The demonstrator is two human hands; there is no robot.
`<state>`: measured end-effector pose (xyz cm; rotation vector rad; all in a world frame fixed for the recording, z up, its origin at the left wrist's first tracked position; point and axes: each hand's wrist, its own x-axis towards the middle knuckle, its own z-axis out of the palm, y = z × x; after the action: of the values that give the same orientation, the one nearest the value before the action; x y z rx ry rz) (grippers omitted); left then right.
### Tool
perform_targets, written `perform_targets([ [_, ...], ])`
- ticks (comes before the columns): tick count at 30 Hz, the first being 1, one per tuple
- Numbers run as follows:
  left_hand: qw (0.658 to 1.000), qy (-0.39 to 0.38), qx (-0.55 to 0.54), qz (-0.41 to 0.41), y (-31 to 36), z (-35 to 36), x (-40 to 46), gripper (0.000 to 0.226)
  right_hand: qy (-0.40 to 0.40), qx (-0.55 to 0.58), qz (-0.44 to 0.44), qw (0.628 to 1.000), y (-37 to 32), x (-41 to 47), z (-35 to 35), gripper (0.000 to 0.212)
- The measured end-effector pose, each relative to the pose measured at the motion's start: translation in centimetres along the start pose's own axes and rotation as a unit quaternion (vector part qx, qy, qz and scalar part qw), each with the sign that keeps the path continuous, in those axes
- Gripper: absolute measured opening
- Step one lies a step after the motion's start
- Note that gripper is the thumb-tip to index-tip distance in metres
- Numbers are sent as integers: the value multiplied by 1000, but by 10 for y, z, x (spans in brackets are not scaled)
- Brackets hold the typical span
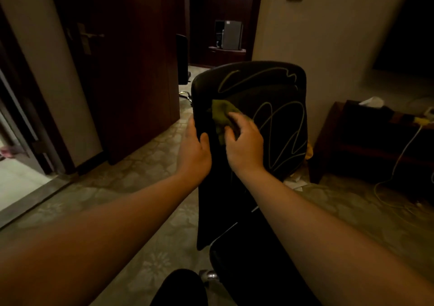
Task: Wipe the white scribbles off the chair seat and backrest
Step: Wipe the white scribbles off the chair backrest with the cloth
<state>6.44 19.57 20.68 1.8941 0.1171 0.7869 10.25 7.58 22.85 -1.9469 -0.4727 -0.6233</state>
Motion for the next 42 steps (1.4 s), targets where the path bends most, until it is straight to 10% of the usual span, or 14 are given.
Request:
perform_targets([
  [7,995,84,-1,-54,-1,26,1,47,-47,6,-101,994,10,1,18,17],
  [15,986,114,-42,-110,-1,43,16,49,70,87,214,970,4,66,13,6],
  [22,990,98,-30,-93,-11,47,28,33,-44,-16,-135,990,-8,62,26,3],
  [29,987,107,-13,-118,-13,59,46,41,32,-38,74,996,14,106,12,9],
  [37,987,102,-3,-120,-18,62,51,29,-3,-99,-131,986,6,86,22,7],
  [42,986,104,-5,-128,-14,63,49,22,29,-29,45,998,5,117,12,46],
])
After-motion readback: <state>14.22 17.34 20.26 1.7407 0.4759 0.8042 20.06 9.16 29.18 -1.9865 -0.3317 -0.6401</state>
